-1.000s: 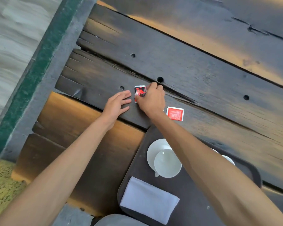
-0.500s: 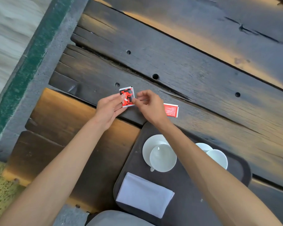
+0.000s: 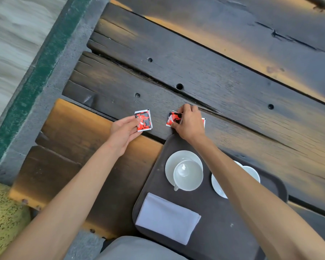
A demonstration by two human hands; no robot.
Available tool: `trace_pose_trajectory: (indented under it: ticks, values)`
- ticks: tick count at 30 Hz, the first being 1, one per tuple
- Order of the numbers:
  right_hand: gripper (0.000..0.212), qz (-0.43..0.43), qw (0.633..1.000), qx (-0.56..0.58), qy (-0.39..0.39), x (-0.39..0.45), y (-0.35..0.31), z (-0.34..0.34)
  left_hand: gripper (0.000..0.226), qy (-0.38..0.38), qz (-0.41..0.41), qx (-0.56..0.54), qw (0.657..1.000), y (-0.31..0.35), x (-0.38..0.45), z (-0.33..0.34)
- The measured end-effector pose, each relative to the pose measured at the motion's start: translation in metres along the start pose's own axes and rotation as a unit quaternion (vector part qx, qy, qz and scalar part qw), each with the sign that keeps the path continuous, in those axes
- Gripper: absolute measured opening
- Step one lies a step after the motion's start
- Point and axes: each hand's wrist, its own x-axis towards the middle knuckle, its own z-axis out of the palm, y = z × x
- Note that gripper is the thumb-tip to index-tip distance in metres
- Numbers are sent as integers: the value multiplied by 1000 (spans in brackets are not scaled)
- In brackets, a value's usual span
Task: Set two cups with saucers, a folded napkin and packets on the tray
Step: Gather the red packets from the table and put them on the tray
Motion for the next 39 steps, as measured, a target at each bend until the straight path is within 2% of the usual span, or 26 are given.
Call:
trace_pose_trajectory:
  ticks: [2, 4, 8, 11, 13, 17, 20, 23, 25, 28, 30, 35, 39]
  values:
    - [29, -13, 998, 56, 4, -3, 0, -1, 17, -6, 6, 6, 1000, 0, -1, 3]
    - [23, -18, 995, 101, 17, -7, 0, -3, 18, -7, 10, 12, 1000, 0, -2, 5]
    - [30, -10, 968, 251, 13, -21, -3, -6, 22, -12, 16, 27, 999, -3, -4, 9]
    - [31, 11, 924, 382, -16, -29, -7, -3, 24, -42, 24, 36, 998, -6, -8, 15]
    - [32, 24, 905, 424, -31, -32, -9, 0, 27, -69, 22, 35, 997, -8, -12, 18]
    - [37, 13, 929, 367, -42, -33, -6, 3, 25, -97, 35, 59, 993, -13, -18, 22]
    - [27, 7, 943, 331, -40, -29, 4, -3, 25, -78, 35, 66, 994, -15, -19, 23]
    - [18, -5, 983, 183, 27, -21, 28, -19, 26, -62, 25, 55, 996, -14, -17, 20]
    - [27, -2, 997, 79, 26, -15, 47, -28, 27, -59, 22, 51, 997, -13, -16, 18]
    - [51, 2, 1000, -16, -26, -12, 68, -31, 29, -53, 18, 53, 997, -14, -15, 19]
    - [59, -9, 998, -41, -38, -11, 75, -29, 30, -51, 16, 55, 997, -15, -15, 20]
    - [58, -7, 998, -46, -34, -3, 74, -31, 30, -47, 10, 57, 997, -18, -17, 23]
    - [48, -72, 992, -103, 9, -7, 70, -33, 27, -43, 8, 52, 998, -19, -19, 24]
